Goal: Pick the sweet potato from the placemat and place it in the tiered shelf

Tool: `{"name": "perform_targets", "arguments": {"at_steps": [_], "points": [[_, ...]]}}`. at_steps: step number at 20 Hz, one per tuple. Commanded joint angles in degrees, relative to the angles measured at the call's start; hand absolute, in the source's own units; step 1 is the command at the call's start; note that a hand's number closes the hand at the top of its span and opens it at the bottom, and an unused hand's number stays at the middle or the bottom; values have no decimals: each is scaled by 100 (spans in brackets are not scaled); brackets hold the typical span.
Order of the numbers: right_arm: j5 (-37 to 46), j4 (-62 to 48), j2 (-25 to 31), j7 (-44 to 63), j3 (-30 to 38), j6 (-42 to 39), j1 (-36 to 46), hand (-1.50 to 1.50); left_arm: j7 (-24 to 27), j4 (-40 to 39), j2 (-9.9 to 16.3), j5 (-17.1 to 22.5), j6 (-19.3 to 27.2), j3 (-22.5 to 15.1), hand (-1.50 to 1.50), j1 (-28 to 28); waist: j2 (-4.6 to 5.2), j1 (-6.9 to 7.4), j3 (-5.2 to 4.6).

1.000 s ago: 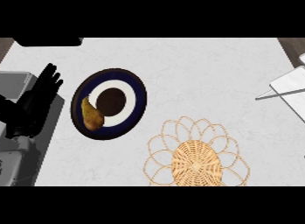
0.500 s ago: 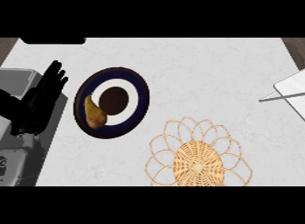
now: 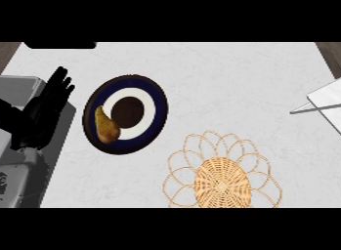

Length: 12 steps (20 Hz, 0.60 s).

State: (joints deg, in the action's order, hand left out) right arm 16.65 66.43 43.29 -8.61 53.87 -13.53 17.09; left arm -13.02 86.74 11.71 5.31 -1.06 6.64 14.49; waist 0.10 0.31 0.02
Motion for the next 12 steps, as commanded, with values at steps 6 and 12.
{"name": "perform_targets", "arguments": {"at_steps": [6,12], "points": [[-741,-1683,1232,-335,138,-1270,100,-150,-143,63,30,37,41,114,0,99,-7,-23,3],[-1089,-3221,2474,-441,654,-2189,-188,-150,199,-130,57,134,-269,123,0,-206,4,-20,7]]}}
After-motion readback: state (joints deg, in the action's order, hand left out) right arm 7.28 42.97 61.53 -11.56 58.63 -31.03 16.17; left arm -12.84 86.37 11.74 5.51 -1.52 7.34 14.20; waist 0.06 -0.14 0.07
